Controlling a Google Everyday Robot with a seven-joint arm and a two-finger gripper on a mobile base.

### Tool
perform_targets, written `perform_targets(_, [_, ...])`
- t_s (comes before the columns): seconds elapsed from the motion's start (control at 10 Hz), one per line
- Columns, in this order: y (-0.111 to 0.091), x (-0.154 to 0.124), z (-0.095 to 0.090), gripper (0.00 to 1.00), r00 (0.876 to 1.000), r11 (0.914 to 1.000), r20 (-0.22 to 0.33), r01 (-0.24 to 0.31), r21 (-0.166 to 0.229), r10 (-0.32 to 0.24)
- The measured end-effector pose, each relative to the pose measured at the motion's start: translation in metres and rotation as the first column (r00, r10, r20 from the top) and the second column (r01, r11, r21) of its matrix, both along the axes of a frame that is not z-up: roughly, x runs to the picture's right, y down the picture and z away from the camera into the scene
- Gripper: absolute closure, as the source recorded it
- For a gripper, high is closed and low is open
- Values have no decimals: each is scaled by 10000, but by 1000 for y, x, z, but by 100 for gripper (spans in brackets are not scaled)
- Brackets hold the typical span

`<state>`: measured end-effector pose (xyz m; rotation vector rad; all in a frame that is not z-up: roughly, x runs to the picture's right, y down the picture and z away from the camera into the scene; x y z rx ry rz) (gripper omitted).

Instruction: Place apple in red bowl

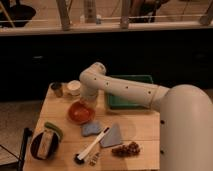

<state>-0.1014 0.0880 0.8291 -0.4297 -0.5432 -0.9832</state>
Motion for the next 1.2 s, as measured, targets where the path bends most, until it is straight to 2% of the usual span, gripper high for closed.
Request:
perform_targets(0.9, [-2, -4, 4, 99, 9995, 9998, 281, 155, -101, -152])
perform_targets(1.2, [-3, -5, 5, 94, 9992, 9997, 356, 179, -167, -173])
